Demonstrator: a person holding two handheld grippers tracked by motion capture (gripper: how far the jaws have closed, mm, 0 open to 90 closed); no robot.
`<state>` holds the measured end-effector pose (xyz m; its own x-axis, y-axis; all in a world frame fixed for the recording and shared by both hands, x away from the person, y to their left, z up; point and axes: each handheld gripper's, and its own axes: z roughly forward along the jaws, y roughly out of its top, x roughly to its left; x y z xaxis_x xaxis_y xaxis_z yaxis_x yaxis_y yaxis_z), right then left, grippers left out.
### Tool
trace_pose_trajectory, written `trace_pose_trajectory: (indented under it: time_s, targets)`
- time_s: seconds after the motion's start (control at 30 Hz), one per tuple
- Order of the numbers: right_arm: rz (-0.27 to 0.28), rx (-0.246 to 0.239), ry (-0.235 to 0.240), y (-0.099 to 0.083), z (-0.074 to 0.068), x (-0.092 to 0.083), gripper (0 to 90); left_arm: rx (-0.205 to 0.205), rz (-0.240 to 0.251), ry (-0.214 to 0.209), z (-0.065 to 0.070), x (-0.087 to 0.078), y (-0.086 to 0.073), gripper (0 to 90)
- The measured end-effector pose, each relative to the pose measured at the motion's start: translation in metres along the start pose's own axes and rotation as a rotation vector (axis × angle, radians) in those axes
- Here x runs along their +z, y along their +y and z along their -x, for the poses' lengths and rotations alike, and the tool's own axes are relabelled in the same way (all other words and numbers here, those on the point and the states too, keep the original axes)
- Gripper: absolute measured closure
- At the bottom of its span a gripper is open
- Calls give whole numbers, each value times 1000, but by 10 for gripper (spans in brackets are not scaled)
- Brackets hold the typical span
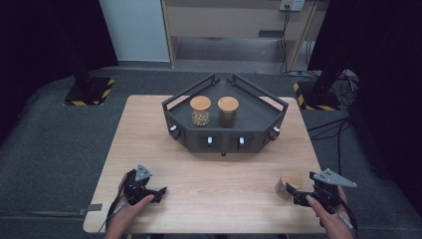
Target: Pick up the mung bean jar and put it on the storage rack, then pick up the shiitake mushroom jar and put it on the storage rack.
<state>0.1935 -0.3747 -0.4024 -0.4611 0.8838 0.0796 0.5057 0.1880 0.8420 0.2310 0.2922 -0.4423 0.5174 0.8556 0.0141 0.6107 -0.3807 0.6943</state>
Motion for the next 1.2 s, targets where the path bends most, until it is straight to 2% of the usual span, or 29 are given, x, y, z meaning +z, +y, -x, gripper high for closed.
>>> trace_pose_trajectory:
  time_s: [0.27,0.63,0.97,1.2]
  targets:
    - [-18,-7,-8,-8,-2,2,18,0,0,0,0,0,0,0]
    - [-13,0,-9,-14,0,1,18,0,0,0,0,0,0,0]
    - [-44,-3,-5,-24,-2,8,18,0,0,0,0,0,0,0]
    - [-53,-10,2,-25,-4,16,18,0,0,0,0,0,0,0]
